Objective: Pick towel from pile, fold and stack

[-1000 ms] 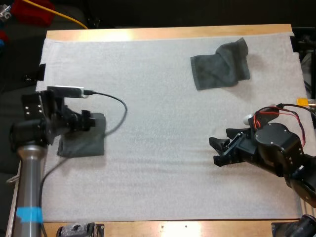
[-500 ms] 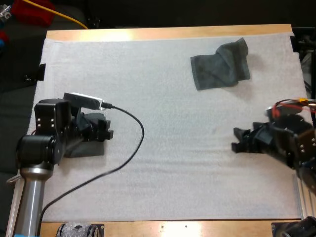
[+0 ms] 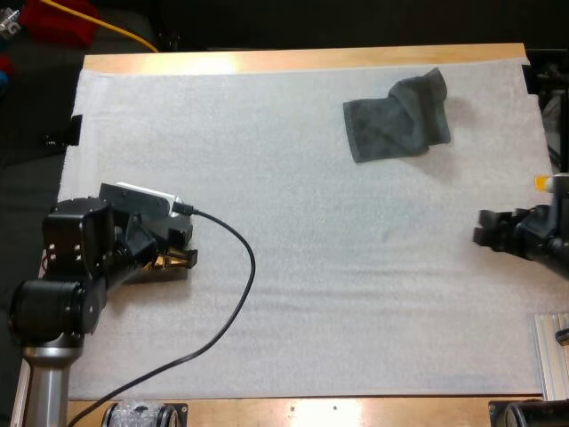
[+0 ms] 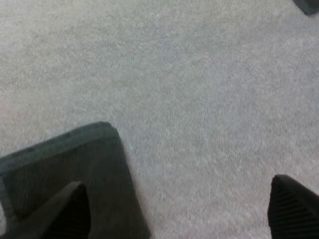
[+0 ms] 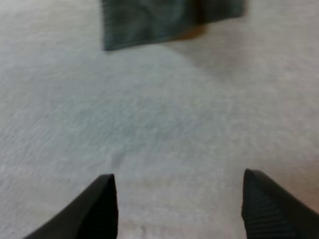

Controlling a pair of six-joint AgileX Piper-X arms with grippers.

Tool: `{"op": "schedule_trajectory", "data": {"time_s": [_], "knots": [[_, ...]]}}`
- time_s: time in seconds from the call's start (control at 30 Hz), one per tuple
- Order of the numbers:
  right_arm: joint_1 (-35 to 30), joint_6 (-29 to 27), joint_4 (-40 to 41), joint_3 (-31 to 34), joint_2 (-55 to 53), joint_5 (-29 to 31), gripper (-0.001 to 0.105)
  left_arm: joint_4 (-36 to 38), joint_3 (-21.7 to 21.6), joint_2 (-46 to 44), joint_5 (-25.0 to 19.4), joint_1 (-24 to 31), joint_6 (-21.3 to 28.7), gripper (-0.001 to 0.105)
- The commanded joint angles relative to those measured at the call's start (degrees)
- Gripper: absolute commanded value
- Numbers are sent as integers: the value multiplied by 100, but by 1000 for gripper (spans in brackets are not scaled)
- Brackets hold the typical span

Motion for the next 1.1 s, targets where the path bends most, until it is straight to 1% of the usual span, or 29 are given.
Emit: {"op": "schedule_trajectory", "data": {"time_s": [0.0,0.17,0.3,0.53,0.8,1.07], "knots": [[-165,-138,16,-32,-75,-53,54,82,-38,-65,-7,-31,49,70],[-576,-637,19,-32,-249,231,54,223,-38,-189,-7,-31,233,70],[-632,-1139,161,-32,-484,505,54,256,-38,-313,-7,-31,244,70],[-617,-1148,325,-32,-1008,478,54,314,-38,-658,-7,-31,244,70],[-617,-1123,721,-32,-1899,257,54,460,-27,-1444,-7,-31,155,70],[-617,-982,1083,-32,-2766,245,54,586,-27,-2323,-7,-31,96,70]]}}
